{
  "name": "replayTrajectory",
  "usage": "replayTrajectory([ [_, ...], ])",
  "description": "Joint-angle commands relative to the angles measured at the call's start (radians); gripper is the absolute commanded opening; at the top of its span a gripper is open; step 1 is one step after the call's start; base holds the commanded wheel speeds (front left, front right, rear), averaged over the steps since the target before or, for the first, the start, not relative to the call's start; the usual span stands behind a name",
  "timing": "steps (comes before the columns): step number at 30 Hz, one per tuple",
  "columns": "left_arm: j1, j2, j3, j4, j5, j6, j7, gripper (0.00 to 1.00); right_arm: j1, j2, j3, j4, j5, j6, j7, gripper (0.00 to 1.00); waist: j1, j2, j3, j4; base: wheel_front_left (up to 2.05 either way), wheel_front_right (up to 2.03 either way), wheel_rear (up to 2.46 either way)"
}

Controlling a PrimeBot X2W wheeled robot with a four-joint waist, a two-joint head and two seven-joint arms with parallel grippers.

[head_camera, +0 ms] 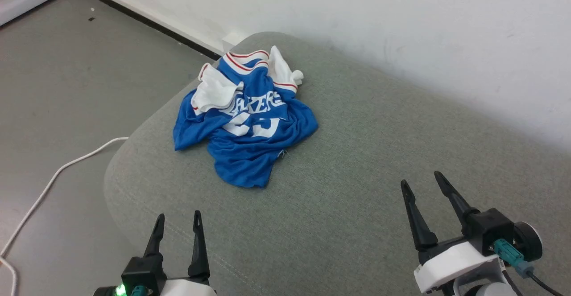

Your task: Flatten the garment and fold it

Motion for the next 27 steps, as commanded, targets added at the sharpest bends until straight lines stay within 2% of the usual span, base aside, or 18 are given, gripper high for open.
replayTrajectory([
  [1, 0.018, -0.001, -0.005, 0.005, -0.007, 0.01, -0.008, 1.0, -0.013, 0.003, 0.002, 0.0, 0.002, -0.002, -0.01, 1.0, 0.0, -0.0001, 0.0, 0.009, 0.0, 0.0, 0.0],
  [9, 0.027, 0.001, -0.017, 0.016, -0.017, 0.019, -0.025, 1.0, -0.012, 0.004, 0.003, 0.001, 0.001, -0.002, -0.022, 1.0, 0.0, -0.0001, -0.003, 0.047, 0.0, 0.0, 0.0],
  [22, 0.028, 0.004, -0.033, 0.015, -0.027, 0.022, -0.023, 1.0, -0.01, 0.004, -0.003, -0.002, -0.001, -0.002, -0.019, 1.0, 0.0, -0.0001, -0.005, 0.044, 0.0, 0.0, 0.0],
  [25, -0.005, 0.001, -0.037, -0.038, -0.072, 0.006, -0.004, 1.0, -0.01, 0.004, -0.012, -0.017, -0.001, -0.002, -0.011, 1.0, 0.0, -0.0001, 0.006, 0.042, 0.0, 0.0, 0.0],
  [27, -0.05, 0.014, -0.056, -0.111, -0.059, 0.0, 0.046, 1.0, -0.008, 0.004, -0.025, -0.036, -0.001, -0.002, -0.001, 1.0, 0.0, -0.0001, 0.021, 0.04, 0.0, 0.0, 0.0],
])
